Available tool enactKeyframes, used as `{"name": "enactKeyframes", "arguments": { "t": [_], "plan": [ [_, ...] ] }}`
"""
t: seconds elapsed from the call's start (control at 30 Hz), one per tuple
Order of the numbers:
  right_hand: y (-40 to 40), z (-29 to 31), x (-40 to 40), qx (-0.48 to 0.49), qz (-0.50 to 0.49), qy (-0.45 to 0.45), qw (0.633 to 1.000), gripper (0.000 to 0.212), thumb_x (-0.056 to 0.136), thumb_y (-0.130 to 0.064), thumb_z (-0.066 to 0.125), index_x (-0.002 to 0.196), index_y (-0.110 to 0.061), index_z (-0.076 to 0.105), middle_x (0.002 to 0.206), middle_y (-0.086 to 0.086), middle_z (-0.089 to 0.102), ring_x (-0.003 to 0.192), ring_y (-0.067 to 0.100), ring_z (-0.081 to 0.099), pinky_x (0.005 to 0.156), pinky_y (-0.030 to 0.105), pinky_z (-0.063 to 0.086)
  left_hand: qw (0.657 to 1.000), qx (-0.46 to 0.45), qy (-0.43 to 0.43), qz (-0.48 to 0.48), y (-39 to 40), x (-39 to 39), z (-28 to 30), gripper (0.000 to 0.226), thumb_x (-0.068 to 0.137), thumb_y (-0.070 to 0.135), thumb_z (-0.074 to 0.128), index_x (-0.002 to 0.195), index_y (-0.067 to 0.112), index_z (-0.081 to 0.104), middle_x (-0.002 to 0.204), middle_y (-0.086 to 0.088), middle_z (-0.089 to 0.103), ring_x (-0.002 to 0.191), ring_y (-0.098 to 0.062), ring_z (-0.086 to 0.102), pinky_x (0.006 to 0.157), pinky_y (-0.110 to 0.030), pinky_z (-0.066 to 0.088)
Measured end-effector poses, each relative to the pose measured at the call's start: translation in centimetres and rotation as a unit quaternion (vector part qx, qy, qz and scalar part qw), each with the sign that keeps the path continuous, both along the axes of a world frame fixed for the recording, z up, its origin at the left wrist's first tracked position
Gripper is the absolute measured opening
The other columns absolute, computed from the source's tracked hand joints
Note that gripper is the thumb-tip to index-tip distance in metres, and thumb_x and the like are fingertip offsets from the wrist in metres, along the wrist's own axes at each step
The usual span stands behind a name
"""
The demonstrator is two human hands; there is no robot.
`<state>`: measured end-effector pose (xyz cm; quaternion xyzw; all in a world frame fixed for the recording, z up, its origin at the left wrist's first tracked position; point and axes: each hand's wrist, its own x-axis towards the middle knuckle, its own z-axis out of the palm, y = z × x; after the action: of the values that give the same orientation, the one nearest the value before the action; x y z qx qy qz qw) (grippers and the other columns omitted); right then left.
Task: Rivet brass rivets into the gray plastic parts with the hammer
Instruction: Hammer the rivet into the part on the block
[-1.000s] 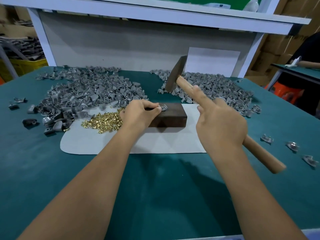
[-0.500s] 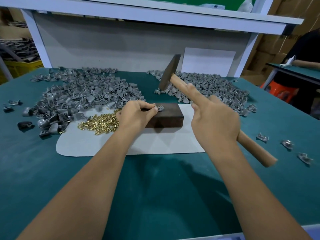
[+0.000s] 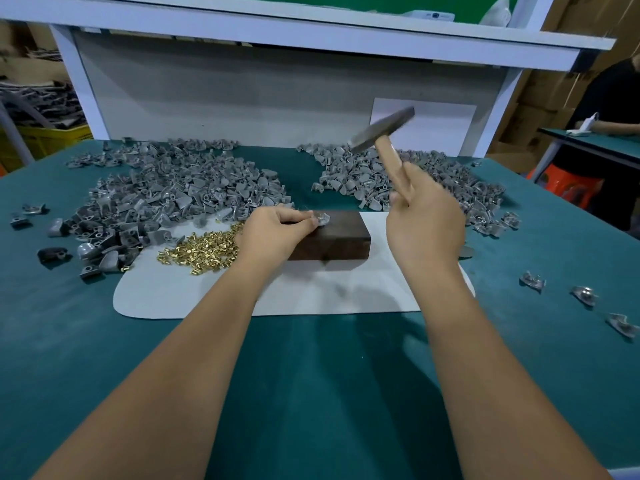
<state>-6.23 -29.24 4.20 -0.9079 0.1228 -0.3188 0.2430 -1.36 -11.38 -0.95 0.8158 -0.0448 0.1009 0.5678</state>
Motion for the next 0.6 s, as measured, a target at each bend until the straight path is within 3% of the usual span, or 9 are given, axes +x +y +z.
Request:
{"name": "enactKeyframes", "arguments": {
  "t": [0.1, 0.27, 0.4, 0.5, 0.6],
  "plan": [
    [-0.3, -2.2, 0.7, -0.018, -0.029, 0.058, 0.998, 0.015, 0.095, -0.021, 0.049, 0.109, -0.020, 0.055, 0.092, 0.008, 0.064, 0.074, 0.030, 0.048, 0.058, 0.032, 0.030, 0.999, -0.041, 0.025, -0.026, 0.4, 0.2, 0.1, 0.006, 0.084, 0.033, 0.077, 0.079, 0.037, 0.077, 0.100, 0.015, 0.075, 0.110, -0.012, 0.064, 0.105, -0.043, 0.046],
    [-1.3, -4.0, 1.3, -0.086, -0.053, 0.153, 0.983, 0.023, 0.091, -0.020, 0.052, 0.112, -0.018, 0.057, 0.097, 0.008, 0.064, 0.092, 0.034, 0.060, 0.063, 0.030, 0.034, 0.996, -0.075, 0.034, -0.040, 0.8, 0.3, 0.1, 0.005, 0.087, 0.031, 0.074, 0.085, 0.030, 0.079, 0.098, 0.012, 0.076, 0.106, -0.009, 0.064, 0.100, -0.031, 0.048],
    [-0.9, -4.3, 1.2, -0.123, -0.050, 0.160, 0.978, 0.012, 0.088, -0.017, 0.052, 0.099, -0.016, 0.058, 0.089, 0.007, 0.061, 0.086, 0.031, 0.058, 0.062, 0.029, 0.031, 0.995, -0.080, 0.030, -0.046, 0.7, 0.1, 0.1, 0.009, 0.088, 0.026, 0.072, 0.094, 0.023, 0.079, 0.097, 0.014, 0.075, 0.099, -0.002, 0.064, 0.088, -0.021, 0.047],
    [-0.6, -4.3, 1.0, -0.142, -0.047, 0.154, 0.977, 0.003, 0.089, -0.018, 0.050, 0.086, -0.018, 0.049, 0.088, 0.006, 0.059, 0.074, 0.026, 0.044, 0.061, 0.029, 0.030, 0.995, -0.081, 0.031, -0.049, 0.7, -0.2, 0.2, 0.008, 0.089, 0.024, 0.072, 0.092, 0.024, 0.079, 0.095, 0.022, 0.073, 0.091, 0.008, 0.062, 0.076, -0.011, 0.044],
    [-0.5, -4.2, 0.8, -0.147, -0.040, 0.161, 0.975, 0.007, 0.089, -0.020, 0.048, 0.082, -0.020, 0.048, 0.094, 0.007, 0.062, 0.075, 0.027, 0.043, 0.062, 0.029, 0.030, 0.995, -0.077, 0.027, -0.054, 0.7, -0.3, 0.3, 0.008, 0.089, 0.022, 0.071, 0.093, 0.024, 0.079, 0.099, 0.021, 0.073, 0.098, 0.005, 0.062, 0.085, -0.014, 0.044]
  ]
}}
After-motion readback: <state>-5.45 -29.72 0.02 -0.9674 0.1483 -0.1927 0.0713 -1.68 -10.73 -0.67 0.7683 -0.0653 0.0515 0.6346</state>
